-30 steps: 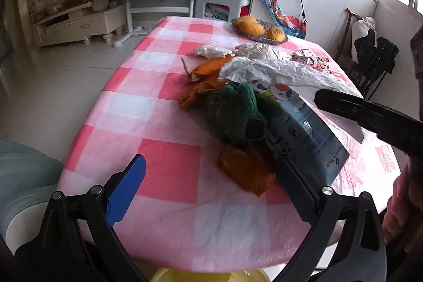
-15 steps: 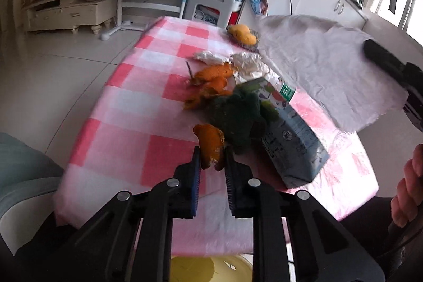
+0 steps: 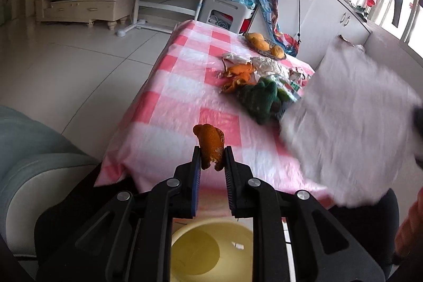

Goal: Collect trash

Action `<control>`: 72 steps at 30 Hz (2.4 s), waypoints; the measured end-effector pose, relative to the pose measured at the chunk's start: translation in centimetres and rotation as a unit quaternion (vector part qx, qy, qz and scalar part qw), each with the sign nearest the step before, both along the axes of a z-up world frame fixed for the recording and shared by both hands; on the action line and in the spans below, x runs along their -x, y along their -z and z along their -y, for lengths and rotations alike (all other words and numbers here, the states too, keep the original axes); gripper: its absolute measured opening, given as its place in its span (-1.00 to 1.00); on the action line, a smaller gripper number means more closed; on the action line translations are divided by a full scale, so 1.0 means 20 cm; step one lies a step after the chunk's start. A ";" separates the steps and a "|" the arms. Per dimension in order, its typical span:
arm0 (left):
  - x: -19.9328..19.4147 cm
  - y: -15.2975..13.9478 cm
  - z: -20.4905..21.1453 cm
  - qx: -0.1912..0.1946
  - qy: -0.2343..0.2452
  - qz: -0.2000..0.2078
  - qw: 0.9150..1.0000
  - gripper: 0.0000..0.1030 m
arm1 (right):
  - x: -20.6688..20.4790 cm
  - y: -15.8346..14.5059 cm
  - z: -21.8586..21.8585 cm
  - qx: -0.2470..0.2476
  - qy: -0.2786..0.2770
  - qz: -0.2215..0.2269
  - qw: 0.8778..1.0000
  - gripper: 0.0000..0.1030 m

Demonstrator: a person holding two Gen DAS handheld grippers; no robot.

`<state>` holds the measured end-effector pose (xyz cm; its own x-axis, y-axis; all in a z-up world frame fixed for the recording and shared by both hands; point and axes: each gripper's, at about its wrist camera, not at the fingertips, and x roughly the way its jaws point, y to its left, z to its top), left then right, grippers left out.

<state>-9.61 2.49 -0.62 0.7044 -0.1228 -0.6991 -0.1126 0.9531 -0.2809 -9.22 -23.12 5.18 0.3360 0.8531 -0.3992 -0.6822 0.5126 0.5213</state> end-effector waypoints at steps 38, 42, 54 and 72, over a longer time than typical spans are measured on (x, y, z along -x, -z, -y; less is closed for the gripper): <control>0.20 0.08 0.11 -0.061 -0.040 -0.024 0.997 0.77 | 0.20 0.59 -0.07 0.285 0.194 0.023 0.938 0.82; 0.20 0.08 0.10 -0.054 -0.046 -0.023 0.997 0.78 | 0.21 0.59 -0.08 0.297 0.186 0.033 0.936 0.83; 0.22 0.10 0.16 -0.077 -0.029 -0.010 0.997 0.82 | 0.25 0.61 -0.12 0.318 0.171 0.043 0.931 0.84; 0.21 0.09 0.20 -0.075 -0.017 -0.006 0.997 0.84 | 0.25 0.64 -0.14 0.336 0.166 0.041 0.926 0.85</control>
